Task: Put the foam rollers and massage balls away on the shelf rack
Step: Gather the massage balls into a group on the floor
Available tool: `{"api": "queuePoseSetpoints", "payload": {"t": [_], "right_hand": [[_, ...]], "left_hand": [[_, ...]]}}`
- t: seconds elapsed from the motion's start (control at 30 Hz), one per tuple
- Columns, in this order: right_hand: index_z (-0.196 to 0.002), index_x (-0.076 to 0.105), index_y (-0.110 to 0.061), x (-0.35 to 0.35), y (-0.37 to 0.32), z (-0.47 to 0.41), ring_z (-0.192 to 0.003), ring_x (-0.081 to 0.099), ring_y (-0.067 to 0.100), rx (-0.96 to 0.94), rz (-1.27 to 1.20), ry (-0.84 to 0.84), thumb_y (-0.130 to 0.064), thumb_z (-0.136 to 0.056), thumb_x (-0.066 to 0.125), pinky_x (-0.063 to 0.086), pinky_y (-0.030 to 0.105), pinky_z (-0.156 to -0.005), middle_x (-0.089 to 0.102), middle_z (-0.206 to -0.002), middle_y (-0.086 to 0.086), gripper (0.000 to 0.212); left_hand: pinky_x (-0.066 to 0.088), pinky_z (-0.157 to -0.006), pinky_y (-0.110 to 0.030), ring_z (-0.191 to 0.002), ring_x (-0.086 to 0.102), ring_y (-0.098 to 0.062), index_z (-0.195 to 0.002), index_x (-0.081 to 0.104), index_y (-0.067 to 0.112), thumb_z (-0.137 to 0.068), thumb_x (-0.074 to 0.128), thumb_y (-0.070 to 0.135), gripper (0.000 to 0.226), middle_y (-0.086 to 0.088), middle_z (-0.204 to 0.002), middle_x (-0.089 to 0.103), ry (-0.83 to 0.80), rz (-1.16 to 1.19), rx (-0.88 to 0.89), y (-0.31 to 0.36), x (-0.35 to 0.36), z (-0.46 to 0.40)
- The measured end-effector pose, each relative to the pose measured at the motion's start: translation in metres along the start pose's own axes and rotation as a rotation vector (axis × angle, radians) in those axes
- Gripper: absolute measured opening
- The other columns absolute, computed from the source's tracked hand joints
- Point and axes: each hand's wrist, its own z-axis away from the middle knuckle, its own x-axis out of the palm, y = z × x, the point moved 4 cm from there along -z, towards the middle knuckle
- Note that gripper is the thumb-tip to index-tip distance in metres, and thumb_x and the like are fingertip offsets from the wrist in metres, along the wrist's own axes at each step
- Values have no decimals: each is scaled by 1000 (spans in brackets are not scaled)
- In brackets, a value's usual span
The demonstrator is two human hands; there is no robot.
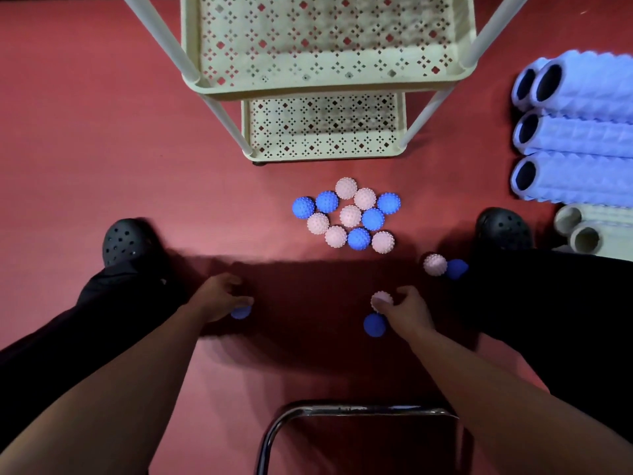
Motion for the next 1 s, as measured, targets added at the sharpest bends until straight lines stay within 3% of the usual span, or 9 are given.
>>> {"api": "queuePoseSetpoints", "payload": {"t": [0.1,0.23,0.33,0.4,0.5,0.63,0.77,0.87,1.0], "right_hand": [[-140,45,-21,12,6,12,-110,58,30,188,-244,-74,-39,-86,78,60,53,-76,52,-132,6,66],[-136,47,-22,30,7,17,-114,59,31,320,-549,-85,-30,-93,72,60,55,-76,51,-139,6,50],[-128,48,-23,39,7,20,-117,60,34,353,-712,-62,-28,-94,71,58,48,-68,52,-137,6,41],[-126,48,-22,41,5,23,-120,59,36,373,-807,-63,-26,-95,70,57,50,-71,52,-135,6,38],[-128,49,-19,44,1,23,-114,60,34,433,-956,-78,-26,-96,69,56,55,-79,51,-134,8,39],[-139,49,-15,55,-24,13,-99,62,27,468,-1227,-133,-29,-99,64,56,52,-67,54,-139,9,45],[-143,49,-13,64,-51,0,-113,59,33,500,-1395,-145,-34,-102,57,57,51,-68,51,-146,12,46],[-143,49,-11,69,-69,-7,-122,58,37,487,-1432,-158,-34,-102,58,62,47,-54,51,-146,13,47],[-138,53,-8,63,-82,-12,-117,60,32,429,-1407,-219,-33,-104,54,57,49,-71,58,-137,16,42]], "left_hand": [[49,-80,-29,-96,65,-28,-121,64,-2,-72,91,13,58,-14,-106,67,3,82,-60,-15,18,0],[54,-71,-37,-82,64,-28,-112,64,4,-78,84,1,40,-20,-98,65,39,274,-183,-24,38,0],[61,-75,-47,-84,70,-31,-98,64,20,-63,93,27,46,-18,-98,72,114,323,-188,-44,50,-18],[62,-79,-49,-86,72,-32,-99,61,23,-58,94,39,55,-15,-101,70,156,387,-184,-40,52,-18],[63,-69,-37,-87,70,-32,-113,59,3,-77,88,13,47,-19,-107,64,194,597,-200,-4,54,-3],[62,-65,-30,-82,70,-24,-111,69,-2,-78,85,11,39,-24,-107,70,204,782,-138,38,66,-12],[60,-63,-23,-84,69,-19,-118,66,-2,-85,79,9,38,-20,-108,70,90,979,-117,91,81,-18],[54,-53,-18,-76,69,-15,-115,67,-1,-85,81,15,37,-19,-105,71,79,875,-111,113,84,-28],[52,-49,-18,-51,64,-7,-118,66,3,-85,81,20,39,-14,-92,70,90,751,-104,123,78,-41]]}}
